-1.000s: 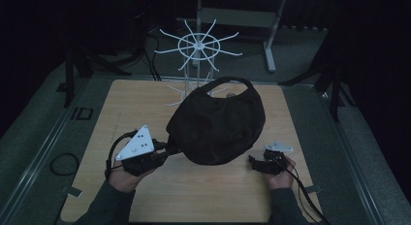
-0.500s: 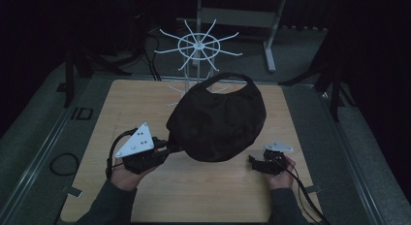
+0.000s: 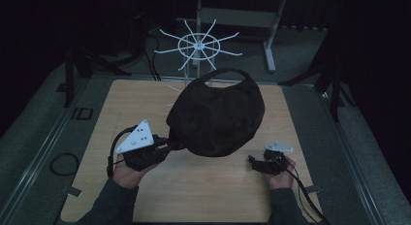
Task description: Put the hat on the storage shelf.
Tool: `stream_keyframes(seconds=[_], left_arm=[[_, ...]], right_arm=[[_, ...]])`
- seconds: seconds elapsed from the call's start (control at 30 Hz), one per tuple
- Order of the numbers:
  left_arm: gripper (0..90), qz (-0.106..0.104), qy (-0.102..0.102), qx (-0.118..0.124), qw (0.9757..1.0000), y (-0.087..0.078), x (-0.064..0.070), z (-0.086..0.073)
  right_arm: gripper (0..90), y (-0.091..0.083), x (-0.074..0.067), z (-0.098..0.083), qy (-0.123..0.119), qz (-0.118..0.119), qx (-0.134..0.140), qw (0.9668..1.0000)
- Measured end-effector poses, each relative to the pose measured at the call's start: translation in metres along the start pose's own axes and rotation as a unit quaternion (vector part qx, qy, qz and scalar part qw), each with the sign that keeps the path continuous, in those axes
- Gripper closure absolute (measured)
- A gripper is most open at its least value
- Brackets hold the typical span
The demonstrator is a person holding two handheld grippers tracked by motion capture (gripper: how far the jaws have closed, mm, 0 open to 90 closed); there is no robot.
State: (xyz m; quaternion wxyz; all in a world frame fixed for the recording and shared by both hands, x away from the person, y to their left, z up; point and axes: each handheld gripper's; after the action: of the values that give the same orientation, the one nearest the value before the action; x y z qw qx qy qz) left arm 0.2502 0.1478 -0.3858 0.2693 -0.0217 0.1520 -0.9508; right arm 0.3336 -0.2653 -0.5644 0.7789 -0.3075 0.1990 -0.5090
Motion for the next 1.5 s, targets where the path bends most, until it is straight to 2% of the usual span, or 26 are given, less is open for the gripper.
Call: stream_keyframes(seconds=[0.9,1.5], left_arm=[[86.2,-0.001,-0.031,0.007,0.9995,0.008,-0.012,-0.007],[86.2,-0.004,-0.058,0.015,0.9982,0.011,-0.02,-0.013]], right_arm=[[21.1,0.0,0.0,0.0,-0.001,-0.001,0.001,1.0],[21.1,0.0,0.0,0.0,-0.001,-0.001,0.001,1.0]])
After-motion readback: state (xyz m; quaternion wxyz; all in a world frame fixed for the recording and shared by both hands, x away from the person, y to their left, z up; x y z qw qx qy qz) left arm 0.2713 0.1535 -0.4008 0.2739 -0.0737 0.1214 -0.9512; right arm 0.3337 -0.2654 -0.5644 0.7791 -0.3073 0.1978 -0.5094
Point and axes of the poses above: each handheld gripper's, and its own axes: y roughly forward along the jaws, z roughly out of its top, x roughly to its right
